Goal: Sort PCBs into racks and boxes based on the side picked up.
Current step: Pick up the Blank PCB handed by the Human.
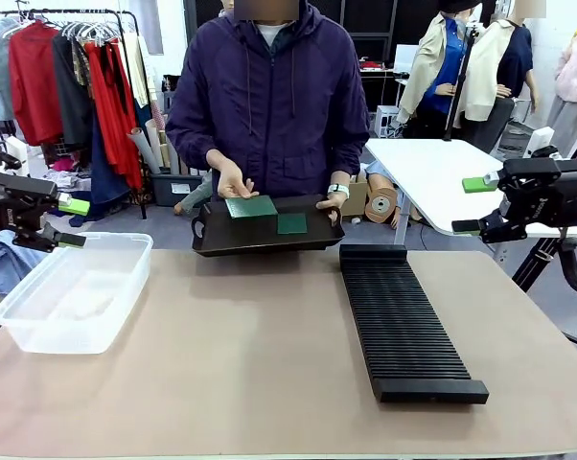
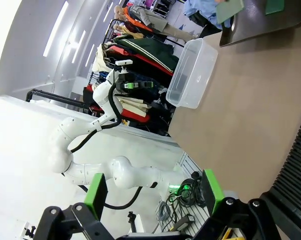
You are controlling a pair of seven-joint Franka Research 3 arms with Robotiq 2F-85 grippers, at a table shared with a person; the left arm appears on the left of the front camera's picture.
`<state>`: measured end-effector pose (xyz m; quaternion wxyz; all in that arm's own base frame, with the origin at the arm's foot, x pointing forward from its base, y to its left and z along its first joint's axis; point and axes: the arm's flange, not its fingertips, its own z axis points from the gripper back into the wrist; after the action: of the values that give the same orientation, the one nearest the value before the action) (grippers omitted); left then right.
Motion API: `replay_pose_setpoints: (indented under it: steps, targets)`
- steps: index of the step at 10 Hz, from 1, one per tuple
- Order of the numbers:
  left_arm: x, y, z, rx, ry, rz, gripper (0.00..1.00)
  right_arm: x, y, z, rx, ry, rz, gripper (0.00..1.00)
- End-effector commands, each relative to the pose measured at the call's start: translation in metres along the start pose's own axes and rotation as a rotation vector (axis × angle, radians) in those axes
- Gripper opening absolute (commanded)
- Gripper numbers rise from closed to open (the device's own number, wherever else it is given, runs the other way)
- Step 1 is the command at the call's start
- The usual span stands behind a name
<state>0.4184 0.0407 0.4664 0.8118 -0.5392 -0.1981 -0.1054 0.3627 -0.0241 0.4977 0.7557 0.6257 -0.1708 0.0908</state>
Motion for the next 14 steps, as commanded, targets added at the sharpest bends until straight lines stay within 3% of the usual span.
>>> replay_pose_setpoints:
  steps: [1, 7, 14]
  targets:
    - [0.000, -0.001, 0.001, -0.009, 0.001, 0.004, 1.00, 0.001, 0.001, 0.001, 0.011, -0.004, 0.005, 1.00]
    - [0.000, -0.001, 0.001, -0.009, 0.001, 0.004, 1.00, 0.000, 0.000, 0.000, 0.002, 0.001, 0.000, 1.00]
    - [0.000, -0.001, 0.001, -0.009, 0.001, 0.004, 1.00, 0.068, -0.056, -0.044, 0.095, 0.094, 0.034, 1.00]
